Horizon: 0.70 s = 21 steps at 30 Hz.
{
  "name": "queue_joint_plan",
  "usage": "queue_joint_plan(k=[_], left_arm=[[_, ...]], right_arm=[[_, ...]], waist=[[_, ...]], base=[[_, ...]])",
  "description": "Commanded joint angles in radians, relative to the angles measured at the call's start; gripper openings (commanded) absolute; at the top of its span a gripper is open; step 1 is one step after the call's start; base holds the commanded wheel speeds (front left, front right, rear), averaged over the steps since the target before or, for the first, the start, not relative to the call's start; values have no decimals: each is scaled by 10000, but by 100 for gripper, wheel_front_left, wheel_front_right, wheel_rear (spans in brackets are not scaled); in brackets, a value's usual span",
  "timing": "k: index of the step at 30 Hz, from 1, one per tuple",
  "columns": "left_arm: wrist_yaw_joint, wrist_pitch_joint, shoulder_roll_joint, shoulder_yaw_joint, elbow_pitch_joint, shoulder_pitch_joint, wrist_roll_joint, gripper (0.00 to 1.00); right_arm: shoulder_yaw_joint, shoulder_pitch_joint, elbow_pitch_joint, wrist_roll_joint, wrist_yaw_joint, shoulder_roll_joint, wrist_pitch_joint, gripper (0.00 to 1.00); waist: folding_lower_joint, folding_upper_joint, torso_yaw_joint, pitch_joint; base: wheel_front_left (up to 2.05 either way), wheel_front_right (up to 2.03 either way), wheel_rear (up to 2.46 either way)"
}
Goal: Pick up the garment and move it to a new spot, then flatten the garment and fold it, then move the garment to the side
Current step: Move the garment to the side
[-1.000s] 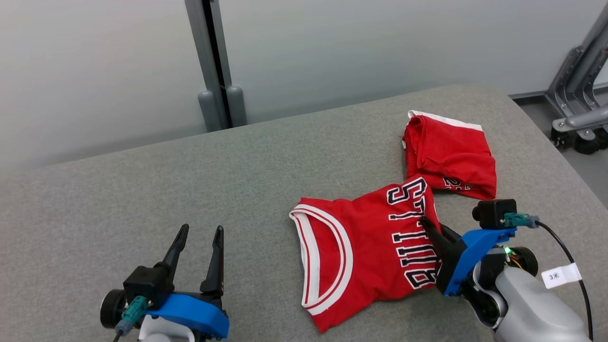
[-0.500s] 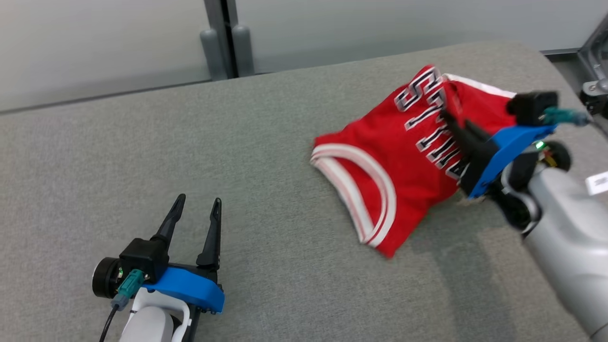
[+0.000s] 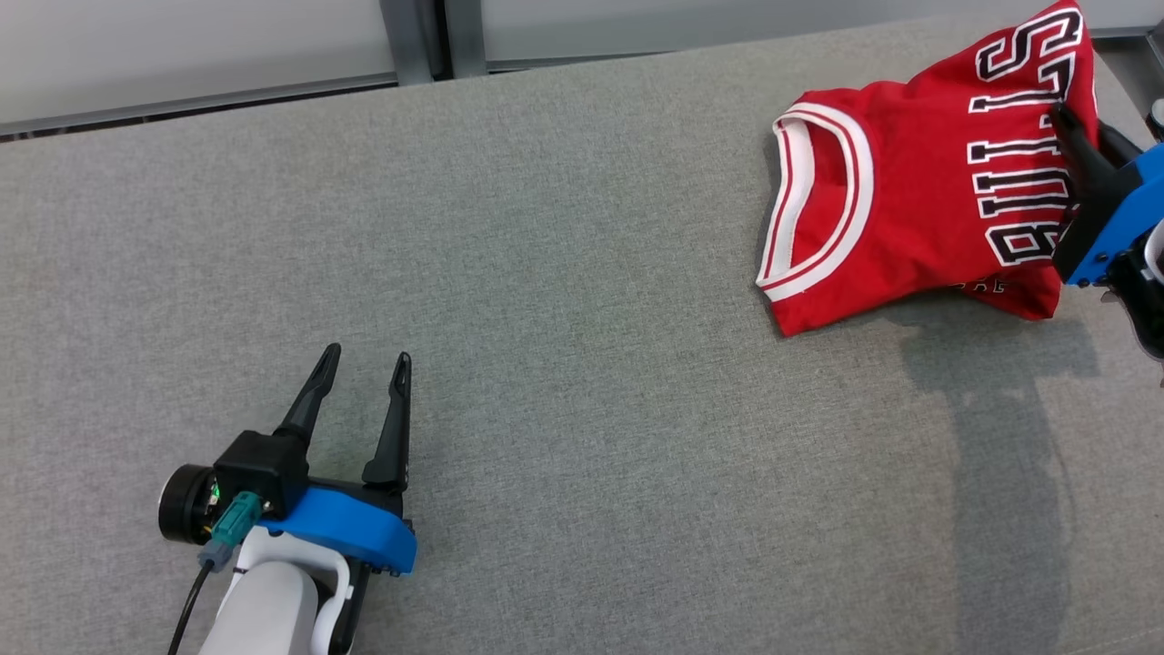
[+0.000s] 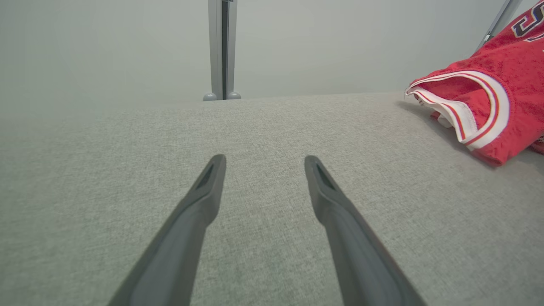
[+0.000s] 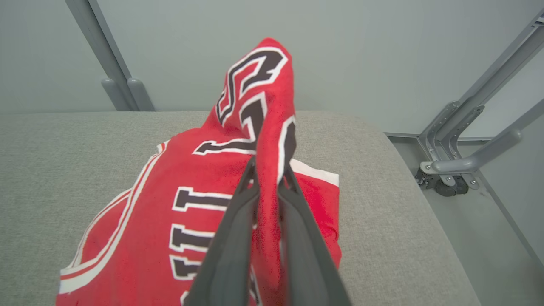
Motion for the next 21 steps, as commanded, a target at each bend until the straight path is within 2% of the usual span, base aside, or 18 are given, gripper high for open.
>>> queue_joint_plan(k=[1, 7, 8, 9, 10, 15, 21], left_arm=[[-36, -46, 36, -39, -11, -197, 33, 100], [-29, -46, 68, -177, 27, -499, 25, 100], [-29, -46, 72, -210, 47, -524, 10, 100], [-29, -46, 68, -224, 81, -545, -19, 100], [-29, -46, 57, -227, 103, -562, -43, 100], [-29, -46, -33, -173, 208, -422, -125, 100], [4, -46, -216, 97, 291, -63, -224, 100]], right_arm=[[15, -165, 133, -157, -2, 61, 64, 0], [48, -927, 1797, -1790, -2, 313, 70, 0], [-30, -1046, 2077, -2040, -2, 328, -72, 33], [-117, -1153, 2352, -2323, -2, 302, -267, 71], [-196, -1226, 2616, -2564, -4, 331, -451, 100], [-544, -1409, 3564, -3408, -2, 627, -1207, 100], [-1025, -1047, 3899, -3949, -2, 979, -2171, 100]], waist=[[-2, -2, 3, 43], [-2, -2, 48, 347], [-2, -2, 72, 359], [-2, -2, 100, 351], [-2, -2, 132, 321], [-2, -2, 248, 22], [-2, -2, 331, -733]], base=[[0, 0, 0], [0, 0, 0], [0, 0, 0], [0, 0, 0], [0, 0, 0], [0, 0, 0], [0, 0, 0]])
